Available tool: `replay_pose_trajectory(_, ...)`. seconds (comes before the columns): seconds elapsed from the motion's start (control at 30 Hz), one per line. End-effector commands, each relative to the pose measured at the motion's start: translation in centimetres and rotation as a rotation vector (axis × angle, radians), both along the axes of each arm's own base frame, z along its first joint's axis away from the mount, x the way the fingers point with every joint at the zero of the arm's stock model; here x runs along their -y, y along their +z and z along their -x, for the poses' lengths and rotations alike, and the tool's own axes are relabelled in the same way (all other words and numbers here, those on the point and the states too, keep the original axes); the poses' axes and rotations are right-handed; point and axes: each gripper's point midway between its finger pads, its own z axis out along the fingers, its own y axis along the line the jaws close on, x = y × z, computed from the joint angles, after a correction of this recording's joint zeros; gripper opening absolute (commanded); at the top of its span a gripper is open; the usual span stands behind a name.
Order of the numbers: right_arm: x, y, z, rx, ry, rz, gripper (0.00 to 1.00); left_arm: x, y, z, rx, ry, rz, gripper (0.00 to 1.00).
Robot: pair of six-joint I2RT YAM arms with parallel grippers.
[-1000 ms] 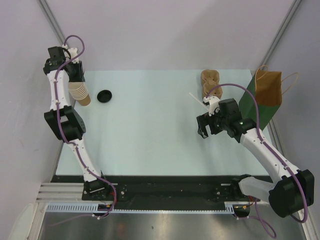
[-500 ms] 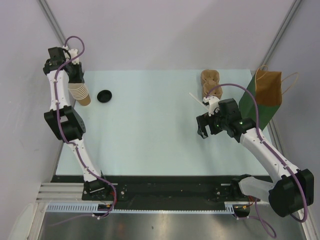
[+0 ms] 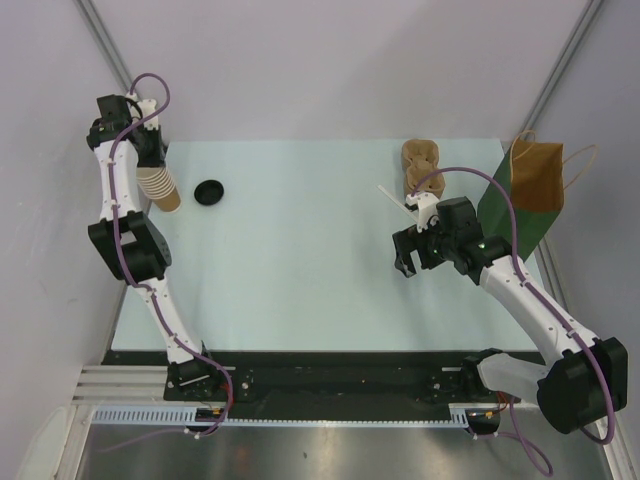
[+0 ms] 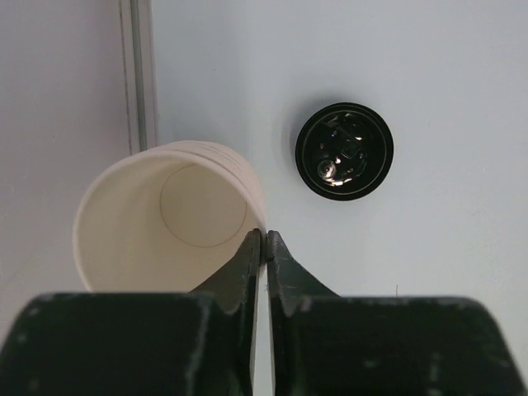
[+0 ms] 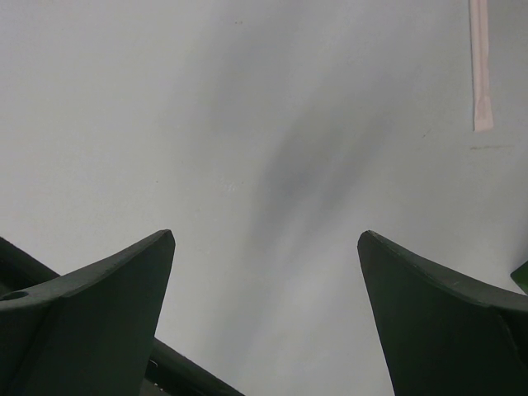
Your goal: Pack the takeout coffee
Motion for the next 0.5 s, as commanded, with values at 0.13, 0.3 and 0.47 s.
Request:
replay_pose_trajectory(0.13,-0.3,0.5,-0.3,0.016,0.006,-0.012,1.0,-0.7,2.5,0.7,0.039,-0.002,-0.05,0.0)
replay_pose_trajectory(0.3,-0.4,0.5,-0.2,0.015,0.01,-0.018,1.0,-0.5,4.7,1.4,0.069,-0.015,-0.095,0.0)
replay_pose_trajectory(0.47,-0.5,0.6,-0.2,0.014,0.01,-0.022,1.0,-1.2,6.3,2.1,0.093,0.002,-0.161,0.0)
